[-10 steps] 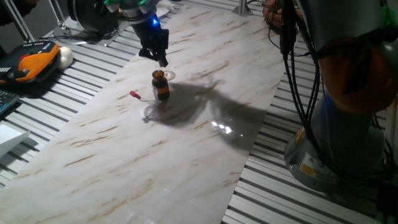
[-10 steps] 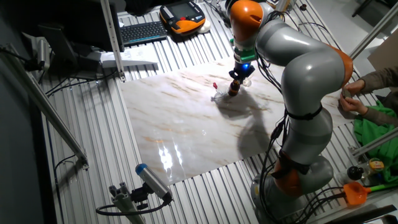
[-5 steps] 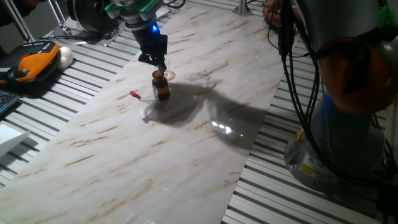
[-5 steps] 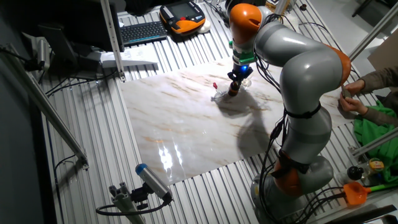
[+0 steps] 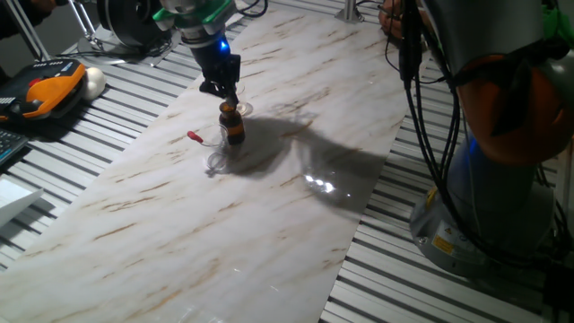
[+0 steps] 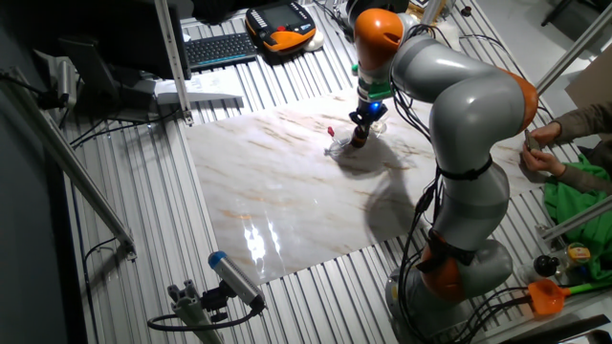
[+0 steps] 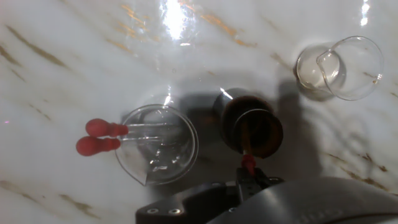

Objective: Transfer liquid using a dropper

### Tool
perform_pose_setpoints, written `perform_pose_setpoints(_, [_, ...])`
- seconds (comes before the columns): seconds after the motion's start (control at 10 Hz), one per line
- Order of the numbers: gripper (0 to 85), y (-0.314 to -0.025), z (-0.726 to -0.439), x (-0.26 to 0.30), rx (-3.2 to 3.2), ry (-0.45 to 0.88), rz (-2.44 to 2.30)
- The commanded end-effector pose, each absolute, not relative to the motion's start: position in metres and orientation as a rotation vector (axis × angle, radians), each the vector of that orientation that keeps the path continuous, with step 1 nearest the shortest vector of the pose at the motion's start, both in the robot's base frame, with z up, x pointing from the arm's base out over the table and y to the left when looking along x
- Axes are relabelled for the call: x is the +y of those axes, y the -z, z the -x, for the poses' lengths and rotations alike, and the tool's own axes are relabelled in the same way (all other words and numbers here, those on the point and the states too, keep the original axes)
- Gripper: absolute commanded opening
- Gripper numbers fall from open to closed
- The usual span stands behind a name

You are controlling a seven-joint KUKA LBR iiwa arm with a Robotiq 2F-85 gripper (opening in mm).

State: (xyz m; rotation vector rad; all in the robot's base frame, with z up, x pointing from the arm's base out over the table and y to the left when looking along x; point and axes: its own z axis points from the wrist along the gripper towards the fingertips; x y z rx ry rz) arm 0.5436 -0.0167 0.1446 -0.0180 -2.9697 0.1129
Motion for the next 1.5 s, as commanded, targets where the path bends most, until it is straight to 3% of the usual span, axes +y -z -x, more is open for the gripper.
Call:
perform_pose_setpoints(0.0, [0.0,-0.1434,-0.5441,-0.0167,-2.97,-0.113,0.016])
perform_pose_setpoints(0.4, [0.0,-0.14,-0.5478,-0.016,-2.978,-0.115,0.036])
perform_pose_setpoints(0.5, [17.0,-0.1387,-0.5492,-0.016,-2.979,-0.124,0.039])
perform_pose_setpoints(0.6, [17.0,-0.1381,-0.5499,-0.016,-2.98,-0.136,0.044])
perform_pose_setpoints(0.7, [34.0,-0.1381,-0.55,-0.0159,-2.981,-0.137,0.053])
perform_pose_setpoints(1.3, [34.0,-0.138,-0.5499,-0.0161,-2.981,-0.135,0.06])
perform_pose_setpoints(1.4, [17.0,-0.1378,-0.5499,-0.0163,-2.979,-0.122,0.039])
